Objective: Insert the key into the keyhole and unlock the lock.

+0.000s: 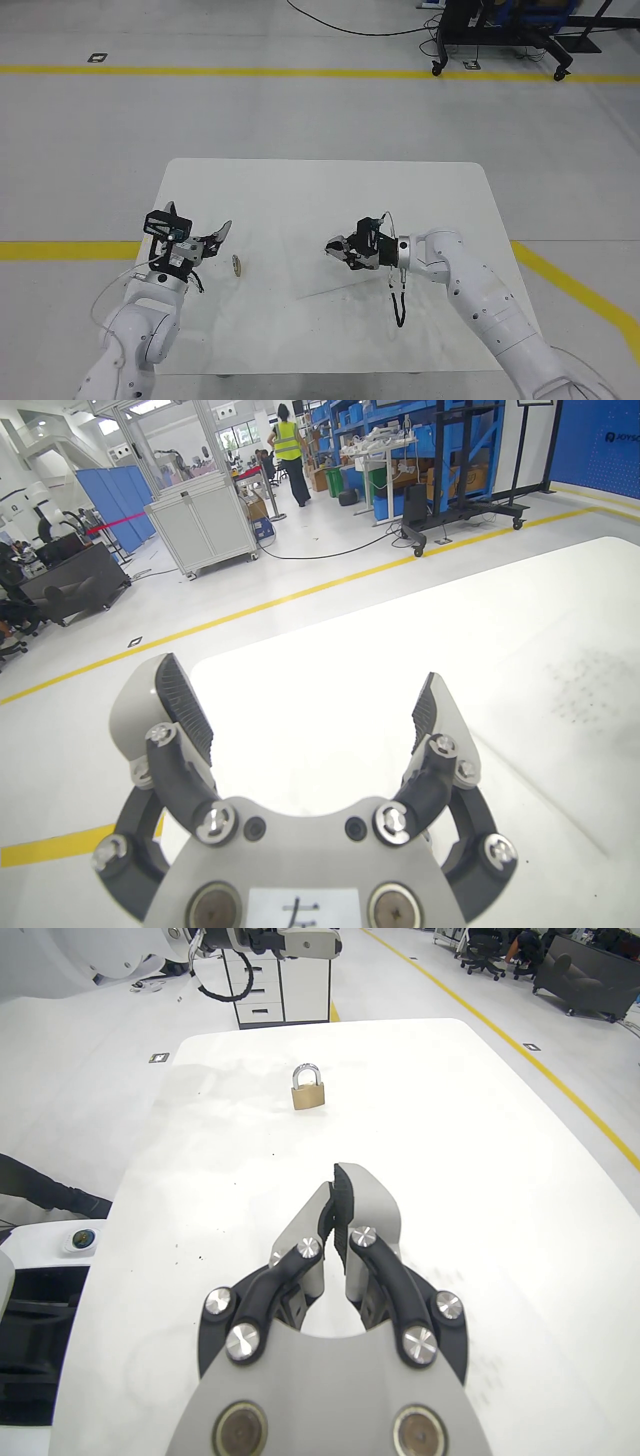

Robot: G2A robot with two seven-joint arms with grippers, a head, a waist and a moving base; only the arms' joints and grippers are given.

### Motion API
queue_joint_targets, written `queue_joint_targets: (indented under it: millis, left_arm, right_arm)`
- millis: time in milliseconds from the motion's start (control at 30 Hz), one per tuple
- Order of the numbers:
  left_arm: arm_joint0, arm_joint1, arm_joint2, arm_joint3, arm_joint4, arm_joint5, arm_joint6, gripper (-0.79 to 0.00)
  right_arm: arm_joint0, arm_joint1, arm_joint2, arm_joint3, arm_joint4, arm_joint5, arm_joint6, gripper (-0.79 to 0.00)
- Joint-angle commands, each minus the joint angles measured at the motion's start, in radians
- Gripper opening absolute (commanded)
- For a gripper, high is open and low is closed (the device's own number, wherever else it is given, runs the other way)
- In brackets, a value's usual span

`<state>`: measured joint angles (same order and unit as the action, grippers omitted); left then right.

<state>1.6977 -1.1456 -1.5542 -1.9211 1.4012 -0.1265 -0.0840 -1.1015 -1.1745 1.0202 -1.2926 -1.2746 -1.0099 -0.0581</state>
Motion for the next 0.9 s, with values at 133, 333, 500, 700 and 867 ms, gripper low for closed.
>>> queue_joint_targets:
  millis: [133,333,500,700,867]
  left_arm:
    - [0.002,0.007,-0.014,-0.004,-0.129,-0.208,-0.009,0.0]
    - [-0.052,0.024,-0.019,0.122,-0.711,-0.695,-0.11,0.0]
    - [-0.173,0.055,0.047,0.223,-1.087,-0.867,-0.389,0.0]
    - [-0.242,0.071,0.066,0.265,-1.203,-0.74,-0.548,0.0]
    - [-0.239,0.072,0.072,0.275,-1.178,-0.721,-0.556,0.0]
  right_arm:
    - [-0.014,-0.002,-0.004,0.01,0.051,-0.002,-0.014,-0.785]
    - [-0.029,0.005,-0.052,0.001,0.275,-0.002,-0.088,-0.785]
    - [-0.055,0.039,-0.102,-0.047,0.461,-0.002,-0.168,-0.785]
    - [-0.061,0.053,-0.12,-0.059,0.524,-0.002,-0.188,-0.785]
    - [-0.061,0.053,-0.12,-0.059,0.524,-0.002,-0.188,-0.785]
